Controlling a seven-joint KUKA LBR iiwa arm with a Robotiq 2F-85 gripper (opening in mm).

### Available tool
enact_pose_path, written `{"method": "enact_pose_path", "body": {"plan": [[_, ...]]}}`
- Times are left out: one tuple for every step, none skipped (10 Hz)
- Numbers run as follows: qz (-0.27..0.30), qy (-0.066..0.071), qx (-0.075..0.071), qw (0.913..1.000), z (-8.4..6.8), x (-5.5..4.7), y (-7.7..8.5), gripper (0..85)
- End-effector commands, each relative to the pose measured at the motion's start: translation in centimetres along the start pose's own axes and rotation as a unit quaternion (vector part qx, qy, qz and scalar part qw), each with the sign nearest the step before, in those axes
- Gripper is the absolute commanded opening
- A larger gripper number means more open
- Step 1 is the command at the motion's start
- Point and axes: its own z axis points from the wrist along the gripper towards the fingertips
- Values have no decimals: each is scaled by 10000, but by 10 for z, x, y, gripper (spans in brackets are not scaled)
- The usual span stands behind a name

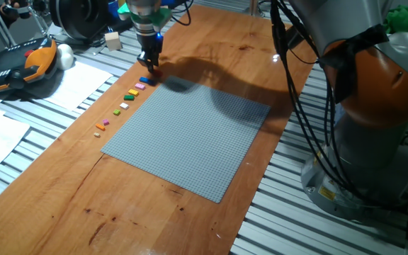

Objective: Stack small Lego blocks one on top of the other

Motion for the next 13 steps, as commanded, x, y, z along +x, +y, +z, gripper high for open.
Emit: {"method": "enact_pose_path", "body": {"plan": [[-11, -6, -12, 10000, 2, 0, 0, 340], [-18, -14, -19, 10000, 3, 1, -1, 340], [-17, -22, -26, 10000, 3, 1, -1, 340], [-32, -37, -26, 10000, 5, 2, -1, 340], [-31, -45, -33, 10000, 7, 3, -1, 340], [-30, -53, -41, 10000, 8, 3, -1, 340], [-45, -68, -40, 10000, 9, 3, -1, 340], [-76, -68, -40, 9999, 9, 3, -1, 340], [-106, -69, -47, 9999, 9, 4, 0, 170], [-158, -62, -55, 9998, 9, 4, 0, 170], [-217, -40, -78, 9997, 8, 3, 1, 0], [-207, 50, -113, 9997, 2, 3, 4, 0], [-158, 114, -78, 9998, -7, 6, 9, 0]]}}
